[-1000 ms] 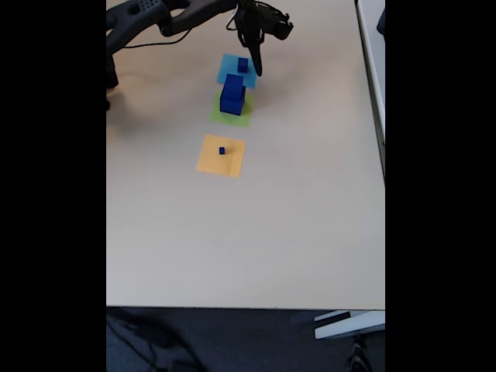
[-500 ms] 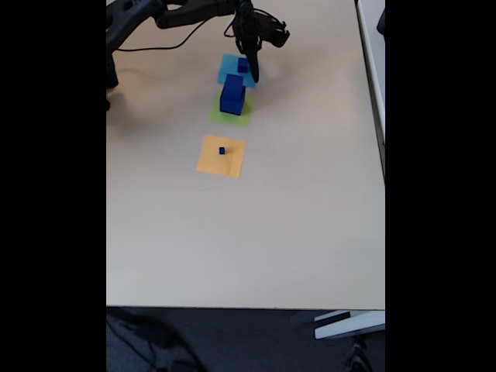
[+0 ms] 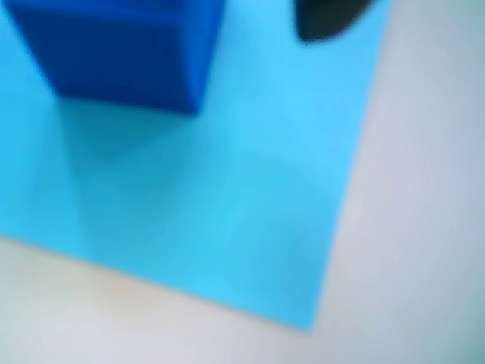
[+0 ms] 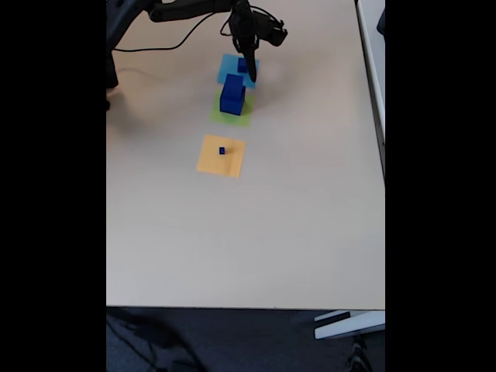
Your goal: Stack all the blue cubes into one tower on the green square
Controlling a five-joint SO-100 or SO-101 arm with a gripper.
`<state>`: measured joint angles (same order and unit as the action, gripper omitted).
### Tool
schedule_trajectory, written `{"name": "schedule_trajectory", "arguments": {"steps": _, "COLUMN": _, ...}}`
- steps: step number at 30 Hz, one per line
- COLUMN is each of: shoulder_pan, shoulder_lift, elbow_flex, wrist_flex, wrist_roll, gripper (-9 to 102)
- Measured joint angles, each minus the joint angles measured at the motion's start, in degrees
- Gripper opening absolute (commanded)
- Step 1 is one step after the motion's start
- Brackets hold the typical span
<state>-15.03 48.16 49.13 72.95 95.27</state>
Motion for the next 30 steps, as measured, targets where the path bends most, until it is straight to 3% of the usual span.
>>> {"name": "schedule_trajectory", "arguments": {"steps": 30, "shoulder_pan": 0.09, "shoulder_lift": 1.23, "elbow_flex": 5.54, "wrist_flex": -0.97, "wrist_roll": 12.92, "gripper": 49}}
